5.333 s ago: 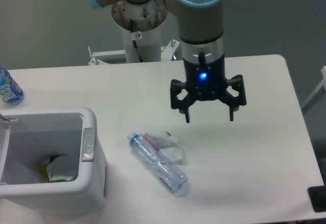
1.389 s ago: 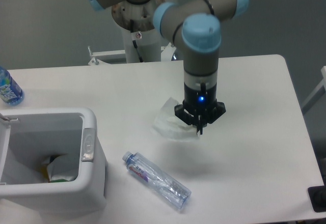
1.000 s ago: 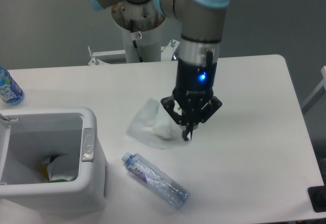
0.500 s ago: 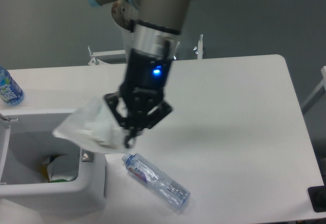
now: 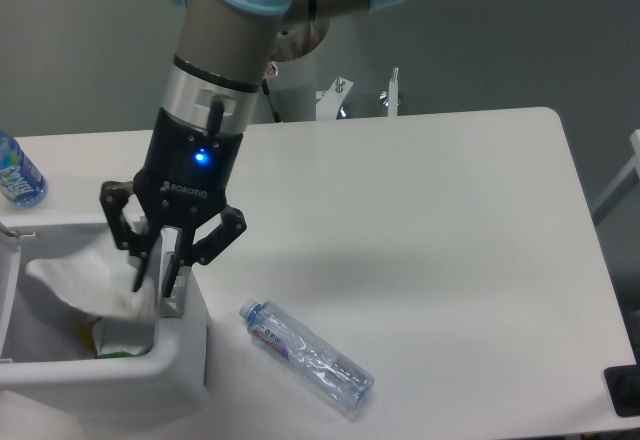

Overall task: Place the trash in the trash can
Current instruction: 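Carry the bag over the white bin and open the gripper, then move the gripper to the clear water bottle and lower around it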

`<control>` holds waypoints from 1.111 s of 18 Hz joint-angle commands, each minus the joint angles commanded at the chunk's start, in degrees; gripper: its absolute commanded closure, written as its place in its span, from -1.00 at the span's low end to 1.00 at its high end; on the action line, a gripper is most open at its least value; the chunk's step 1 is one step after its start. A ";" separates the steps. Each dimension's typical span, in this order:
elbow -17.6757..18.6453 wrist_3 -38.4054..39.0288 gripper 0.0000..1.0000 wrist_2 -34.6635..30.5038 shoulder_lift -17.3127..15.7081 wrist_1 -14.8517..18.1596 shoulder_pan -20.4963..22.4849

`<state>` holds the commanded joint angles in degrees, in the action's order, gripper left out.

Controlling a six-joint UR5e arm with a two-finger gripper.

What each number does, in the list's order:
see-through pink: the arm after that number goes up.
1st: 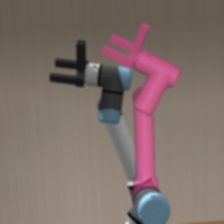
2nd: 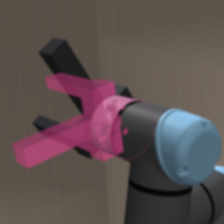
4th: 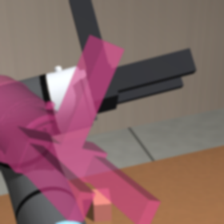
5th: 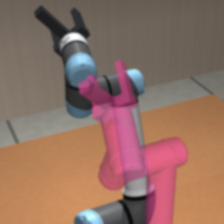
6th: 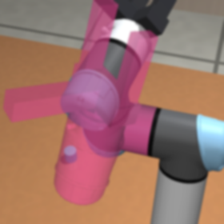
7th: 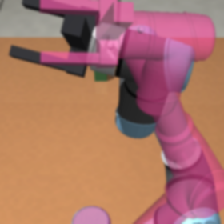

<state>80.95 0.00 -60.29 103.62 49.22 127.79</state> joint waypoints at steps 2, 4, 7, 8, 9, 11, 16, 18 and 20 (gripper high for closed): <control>0.00 0.09 -1.00 0.00 -0.18 0.09 0.35; 0.09 1.05 -1.00 -0.09 -0.18 0.17 1.75; -0.44 3.51 -1.00 0.00 0.26 -0.17 6.49; -1.14 3.78 -1.00 0.00 0.61 -0.70 7.90; -1.40 3.95 -1.00 -0.09 1.31 -0.79 9.13; -1.58 4.04 -1.00 -1.40 2.98 -0.70 11.50; -1.14 3.96 -1.00 -13.60 6.05 -0.70 12.66; -1.06 3.87 -1.00 -17.74 8.25 -0.79 12.66; -1.75 3.69 -1.00 -19.42 12.19 -0.97 12.57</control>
<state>79.19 3.69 -79.71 115.82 48.25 140.36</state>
